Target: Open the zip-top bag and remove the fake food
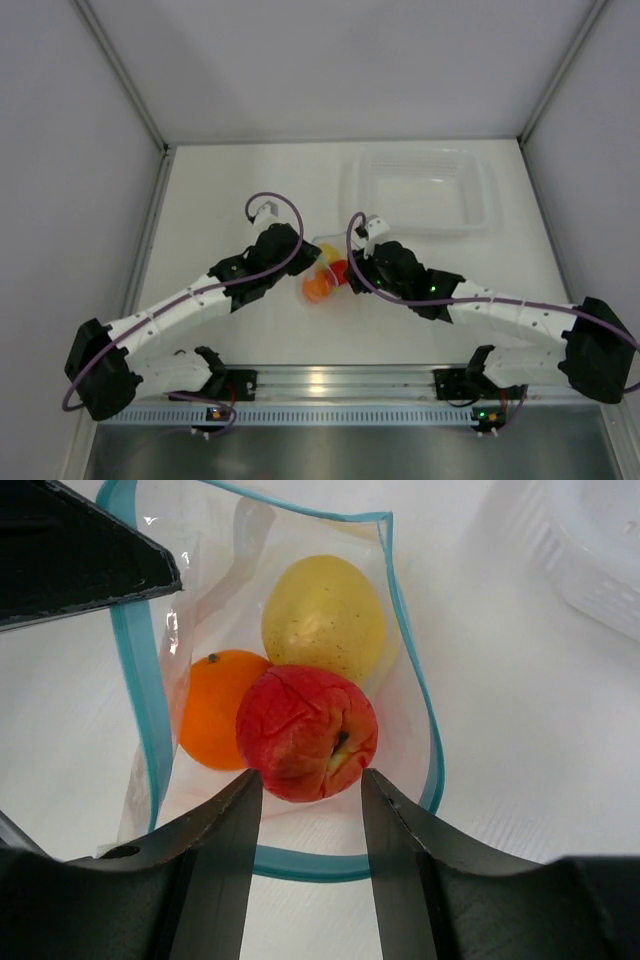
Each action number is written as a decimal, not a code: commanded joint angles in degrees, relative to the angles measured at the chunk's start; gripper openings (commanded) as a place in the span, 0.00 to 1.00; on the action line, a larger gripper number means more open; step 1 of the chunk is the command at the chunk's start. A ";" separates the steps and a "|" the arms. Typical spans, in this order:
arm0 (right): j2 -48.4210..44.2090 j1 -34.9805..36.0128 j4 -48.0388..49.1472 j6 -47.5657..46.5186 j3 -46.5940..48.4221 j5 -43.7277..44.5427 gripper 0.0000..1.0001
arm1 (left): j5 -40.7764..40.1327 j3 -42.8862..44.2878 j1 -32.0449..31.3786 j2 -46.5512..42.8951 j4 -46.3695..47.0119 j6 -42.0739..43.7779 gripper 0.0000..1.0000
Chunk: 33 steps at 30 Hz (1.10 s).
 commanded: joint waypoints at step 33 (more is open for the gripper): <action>19.83 0.42 16.03 4.38 5.00 -7.57 0.67 | 12.33 -11.93 7.63 1.32 12.65 -1.06 0.00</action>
